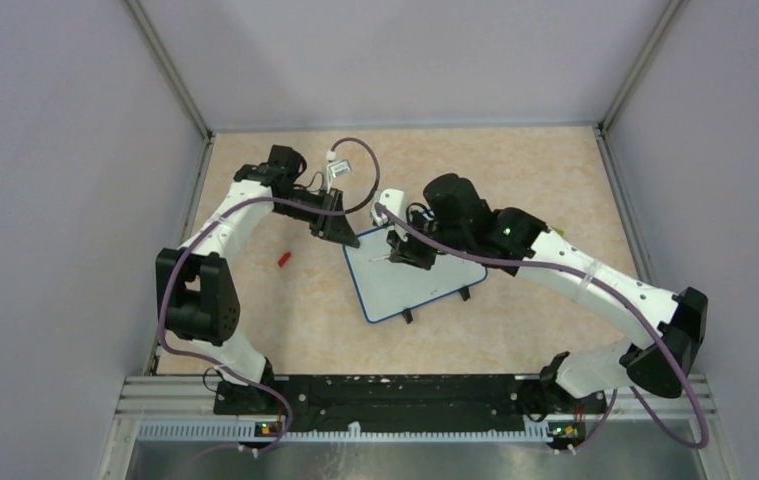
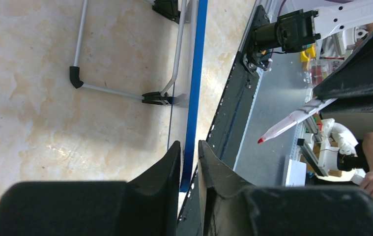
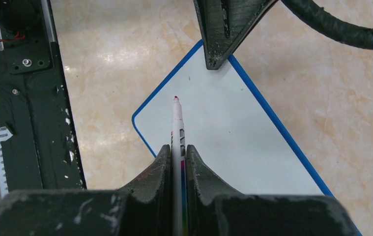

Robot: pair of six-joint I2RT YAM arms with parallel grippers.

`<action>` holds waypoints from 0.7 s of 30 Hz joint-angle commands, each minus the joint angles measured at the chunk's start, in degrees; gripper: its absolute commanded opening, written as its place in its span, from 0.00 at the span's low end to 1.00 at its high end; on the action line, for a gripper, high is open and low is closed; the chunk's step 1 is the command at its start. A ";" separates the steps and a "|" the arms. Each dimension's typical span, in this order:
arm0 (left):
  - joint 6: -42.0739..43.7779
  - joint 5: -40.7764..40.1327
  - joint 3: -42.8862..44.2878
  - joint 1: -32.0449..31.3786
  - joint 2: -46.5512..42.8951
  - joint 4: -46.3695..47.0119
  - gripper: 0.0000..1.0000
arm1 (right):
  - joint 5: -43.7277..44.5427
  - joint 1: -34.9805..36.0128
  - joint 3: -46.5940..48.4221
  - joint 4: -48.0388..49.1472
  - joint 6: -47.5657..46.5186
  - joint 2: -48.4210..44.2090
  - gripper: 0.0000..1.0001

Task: Write a sentence on the whiteboard
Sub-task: Hold the whiteboard on the whiteboard stand, then write a sentence on the whiteboard.

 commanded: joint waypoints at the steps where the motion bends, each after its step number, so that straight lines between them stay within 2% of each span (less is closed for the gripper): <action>1: -0.32 3.14 -0.62 -0.09 -2.99 1.22 0.17 | 4.57 2.33 2.13 5.00 -1.01 1.17 0.00; 3: -1.39 3.08 -1.68 -0.09 -3.55 2.75 0.10 | 4.63 2.56 1.96 5.67 -0.74 1.42 0.00; 10: -2.64 2.76 -2.96 -0.18 -3.58 4.15 0.00 | 3.87 2.73 -0.94 8.50 0.15 1.09 0.00; 21: -2.73 2.27 -2.89 -0.36 -2.79 4.23 0.00 | 4.50 3.33 -2.18 10.53 -0.95 1.57 0.00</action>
